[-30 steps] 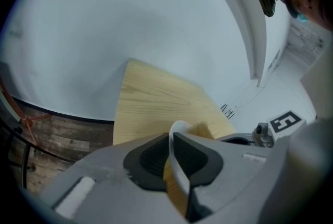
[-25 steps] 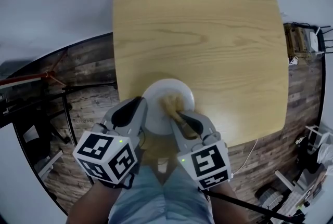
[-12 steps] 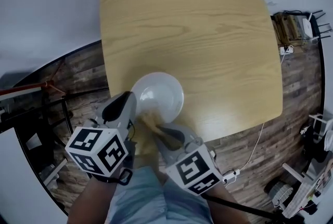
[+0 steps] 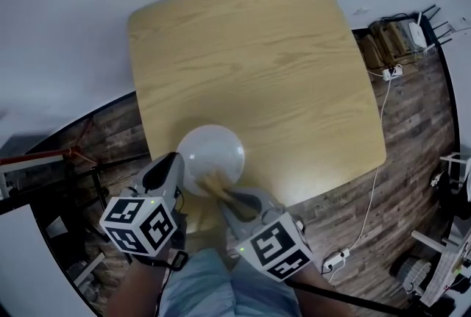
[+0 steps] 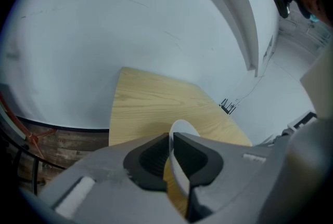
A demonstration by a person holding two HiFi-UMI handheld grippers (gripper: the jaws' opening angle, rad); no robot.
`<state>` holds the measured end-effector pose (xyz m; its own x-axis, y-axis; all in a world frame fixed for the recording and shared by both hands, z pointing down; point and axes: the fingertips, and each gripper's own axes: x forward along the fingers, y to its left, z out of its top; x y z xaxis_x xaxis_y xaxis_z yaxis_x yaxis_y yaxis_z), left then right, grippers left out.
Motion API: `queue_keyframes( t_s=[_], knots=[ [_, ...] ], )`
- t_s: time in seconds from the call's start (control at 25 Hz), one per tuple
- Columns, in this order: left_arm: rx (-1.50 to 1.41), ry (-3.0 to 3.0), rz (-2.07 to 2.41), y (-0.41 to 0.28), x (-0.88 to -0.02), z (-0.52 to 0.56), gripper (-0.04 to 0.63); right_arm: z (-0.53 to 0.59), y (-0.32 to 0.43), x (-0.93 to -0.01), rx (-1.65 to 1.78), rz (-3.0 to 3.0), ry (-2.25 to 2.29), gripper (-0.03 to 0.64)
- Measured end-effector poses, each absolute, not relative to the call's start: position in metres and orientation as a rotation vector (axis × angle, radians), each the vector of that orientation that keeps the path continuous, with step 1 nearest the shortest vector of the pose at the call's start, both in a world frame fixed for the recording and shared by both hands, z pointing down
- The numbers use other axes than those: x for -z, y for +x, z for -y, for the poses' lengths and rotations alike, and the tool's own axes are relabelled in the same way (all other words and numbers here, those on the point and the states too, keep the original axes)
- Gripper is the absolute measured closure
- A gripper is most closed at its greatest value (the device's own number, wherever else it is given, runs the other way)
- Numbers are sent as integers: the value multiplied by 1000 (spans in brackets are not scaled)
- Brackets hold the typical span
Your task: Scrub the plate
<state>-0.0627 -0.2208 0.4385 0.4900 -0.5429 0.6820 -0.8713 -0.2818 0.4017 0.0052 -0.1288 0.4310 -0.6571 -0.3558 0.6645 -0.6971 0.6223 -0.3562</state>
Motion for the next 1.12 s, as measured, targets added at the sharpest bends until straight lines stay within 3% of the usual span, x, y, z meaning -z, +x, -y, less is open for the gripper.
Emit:
queue_keyframes(
  t_s=[0.4, 1.12],
  knots=[
    [-544, 1931, 1138, -61, -442, 222, 545, 178, 49, -446, -761, 2205, 968, 569],
    [-489, 1920, 1114, -60, -440, 231, 547, 189, 51, -473, -808, 2154, 968, 569]
  ],
)
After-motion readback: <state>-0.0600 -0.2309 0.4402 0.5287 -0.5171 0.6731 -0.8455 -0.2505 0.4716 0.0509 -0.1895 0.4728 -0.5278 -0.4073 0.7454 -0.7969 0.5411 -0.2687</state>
